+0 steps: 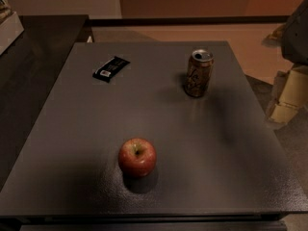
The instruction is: Move orange can near apple
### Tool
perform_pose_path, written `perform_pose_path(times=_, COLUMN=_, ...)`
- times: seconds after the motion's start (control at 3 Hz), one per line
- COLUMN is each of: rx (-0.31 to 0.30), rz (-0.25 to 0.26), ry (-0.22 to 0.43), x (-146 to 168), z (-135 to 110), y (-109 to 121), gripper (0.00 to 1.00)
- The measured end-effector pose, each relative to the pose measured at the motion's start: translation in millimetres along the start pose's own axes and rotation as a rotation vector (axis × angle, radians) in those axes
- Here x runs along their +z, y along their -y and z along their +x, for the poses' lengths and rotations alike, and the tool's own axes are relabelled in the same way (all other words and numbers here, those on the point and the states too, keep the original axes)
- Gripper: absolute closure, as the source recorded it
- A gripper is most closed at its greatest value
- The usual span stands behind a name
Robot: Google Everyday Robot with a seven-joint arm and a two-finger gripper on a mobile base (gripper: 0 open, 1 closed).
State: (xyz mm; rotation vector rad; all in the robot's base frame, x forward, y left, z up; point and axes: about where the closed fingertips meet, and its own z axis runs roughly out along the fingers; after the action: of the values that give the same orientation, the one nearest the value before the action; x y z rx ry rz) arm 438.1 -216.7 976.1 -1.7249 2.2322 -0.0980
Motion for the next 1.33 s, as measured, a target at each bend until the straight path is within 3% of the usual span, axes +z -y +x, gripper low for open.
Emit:
perform_pose_path(times=0.67, rx=0.042, rz=0.039, ry=0.036, x=5.3, z=-7.9, y=17.6, gripper=0.0)
perform_pose_path(times=1.33, rx=0.151, rz=0.079, ry=0.171, x=35.7, z=-23.9, y=54.8, gripper=0.0)
